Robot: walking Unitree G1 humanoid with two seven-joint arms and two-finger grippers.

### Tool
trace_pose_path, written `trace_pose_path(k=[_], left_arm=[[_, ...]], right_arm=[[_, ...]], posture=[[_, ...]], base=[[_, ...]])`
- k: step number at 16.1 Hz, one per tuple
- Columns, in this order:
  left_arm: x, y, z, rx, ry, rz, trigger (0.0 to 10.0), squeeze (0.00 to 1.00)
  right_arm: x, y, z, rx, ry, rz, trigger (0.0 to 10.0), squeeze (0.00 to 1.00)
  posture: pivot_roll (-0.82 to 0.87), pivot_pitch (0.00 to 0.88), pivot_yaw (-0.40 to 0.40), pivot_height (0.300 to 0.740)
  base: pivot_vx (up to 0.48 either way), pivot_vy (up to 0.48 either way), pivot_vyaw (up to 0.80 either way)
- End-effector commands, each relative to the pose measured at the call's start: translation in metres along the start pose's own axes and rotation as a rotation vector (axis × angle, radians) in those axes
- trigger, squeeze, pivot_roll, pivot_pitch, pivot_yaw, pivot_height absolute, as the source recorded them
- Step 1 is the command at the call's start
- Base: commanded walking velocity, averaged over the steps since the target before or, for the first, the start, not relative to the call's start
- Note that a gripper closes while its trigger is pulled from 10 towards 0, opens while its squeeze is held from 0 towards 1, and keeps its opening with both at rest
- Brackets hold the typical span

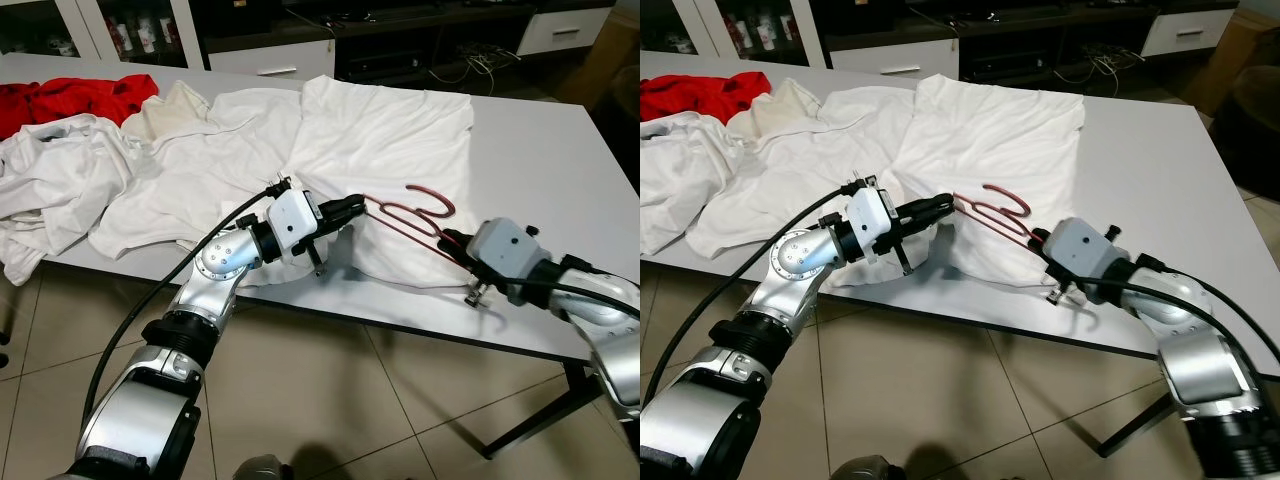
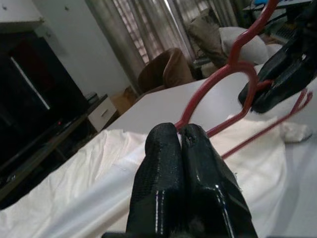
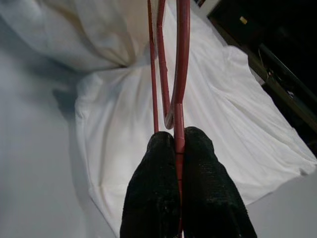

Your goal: Hang hanger

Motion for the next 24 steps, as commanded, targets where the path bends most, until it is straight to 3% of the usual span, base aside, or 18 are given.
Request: trace_pose_path(k=[1,6,10,11,12,13,14,18,19,24], left_arm=[[0.006,0.003,-0.002,-0.025,0.024,-0.028,0.0,0.00],[0.012,0.005,-0.008,-0.054,0.035,-0.049,0.0,0.00],[0.013,0.007,-0.004,-0.025,0.064,-0.032,0.2,0.00],[0.011,0.006,-0.001,-0.010,0.070,-0.014,2.5,0.00],[0.009,0.005,0.001,0.005,0.076,0.000,3.1,0.00],[0.009,0.004,0.002,0.010,0.077,0.002,3.1,0.00],[0.012,0.004,0.002,0.005,0.071,-0.019,0.0,0.00],[0.017,0.007,0.002,0.016,0.089,-0.033,0.0,0.00],[0.015,0.008,0.009,0.061,0.102,-0.005,10.0,0.00],[0.013,-0.001,0.037,0.239,0.074,0.027,10.0,0.00]], right_arm=[[0.009,0.002,-0.007,-0.022,0.014,-0.050,10.0,0.00],[0.014,0.002,-0.020,-0.103,0.019,-0.082,10.0,0.00],[0.015,-0.003,-0.048,-0.259,0.009,-0.085,10.0,0.00],[0.016,-0.003,-0.052,-0.281,0.013,-0.096,10.0,0.00],[0.019,-0.003,-0.052,-0.287,0.016,-0.114,10.0,0.00],[0.021,-0.003,-0.051,-0.287,0.014,-0.129,10.0,0.00],[0.023,-0.001,-0.044,-0.256,0.014,-0.149,10.0,0.00],[0.030,0.004,-0.044,-0.284,0.036,-0.196,10.0,0.00],[0.033,0.005,-0.044,-0.292,0.041,-0.215,10.0,0.00],[0.032,-0.002,-0.061,-0.393,0.066,-0.227,10.0,0.00]], posture=[[0.11,0.006,0.023,0.740],[0.11,0.005,0.024,0.740],[0.11,0.005,0.024,0.740],[0.11,0.005,0.024,0.740],[0.11,0.005,0.024,0.740],[0.11,0.005,0.024,0.740],[0.11,0.005,0.024,0.740],[0.11,0.004,0.021,0.740],[0.11,0.004,0.021,0.740],[0.11,0.004,0.021,0.740]], base=[[0.000,0.000,0.00],[0.000,0.000,0.00],[0.000,0.000,0.00],[0.000,0.000,0.00],[0.000,0.000,0.00],[0.000,0.000,0.00],[0.000,0.000,0.00],[0.000,0.000,0.00],[0.000,0.000,0.00],[0.000,0.000,0.00]])
Point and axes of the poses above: a point about 5 cm out from each wrist's last joint towards the gripper, its own y axis pointing out of the wrist towards the gripper, its own x axis along the axis of the wrist's last joint, z = x × y, the point moved 3 cm from there along y, pointing out of the wrist towards the gripper, and after that the axes turned 5 degrees about y, right-handed, at the moved point
